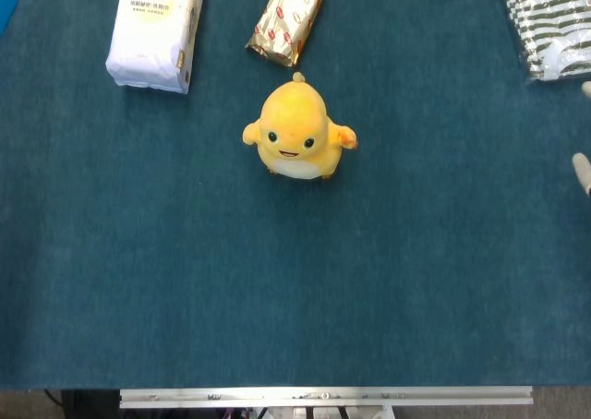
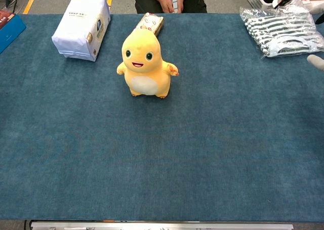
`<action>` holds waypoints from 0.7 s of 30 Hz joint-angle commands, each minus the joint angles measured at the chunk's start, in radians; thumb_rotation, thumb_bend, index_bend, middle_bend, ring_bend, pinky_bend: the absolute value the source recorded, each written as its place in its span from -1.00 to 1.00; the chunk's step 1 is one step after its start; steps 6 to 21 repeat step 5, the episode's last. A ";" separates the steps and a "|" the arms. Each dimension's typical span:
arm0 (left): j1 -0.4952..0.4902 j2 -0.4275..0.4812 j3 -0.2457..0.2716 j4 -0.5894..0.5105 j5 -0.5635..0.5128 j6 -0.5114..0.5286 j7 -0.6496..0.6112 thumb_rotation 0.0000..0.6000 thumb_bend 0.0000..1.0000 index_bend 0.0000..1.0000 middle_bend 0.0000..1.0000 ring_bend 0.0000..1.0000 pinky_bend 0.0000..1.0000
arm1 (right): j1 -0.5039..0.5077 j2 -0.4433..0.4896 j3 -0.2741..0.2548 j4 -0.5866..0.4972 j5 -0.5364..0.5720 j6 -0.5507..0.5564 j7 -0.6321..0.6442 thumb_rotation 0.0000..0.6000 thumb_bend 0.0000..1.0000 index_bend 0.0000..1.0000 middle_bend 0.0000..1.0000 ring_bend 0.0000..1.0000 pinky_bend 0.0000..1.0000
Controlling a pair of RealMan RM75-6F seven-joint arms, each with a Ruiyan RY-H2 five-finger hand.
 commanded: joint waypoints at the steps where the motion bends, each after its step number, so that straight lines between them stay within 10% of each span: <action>1: -0.001 -0.001 -0.001 0.001 -0.002 -0.002 0.000 1.00 -0.23 -0.01 -0.05 -0.27 -0.22 | -0.017 0.005 0.003 -0.004 -0.009 0.004 0.004 1.00 -0.49 -0.60 -0.40 -0.71 -0.72; 21: -0.005 -0.004 0.000 0.006 -0.006 -0.008 0.000 1.00 -0.23 -0.01 -0.05 -0.27 -0.22 | -0.033 0.002 0.016 -0.004 -0.012 0.000 0.008 1.00 -0.49 -0.60 -0.40 -0.71 -0.72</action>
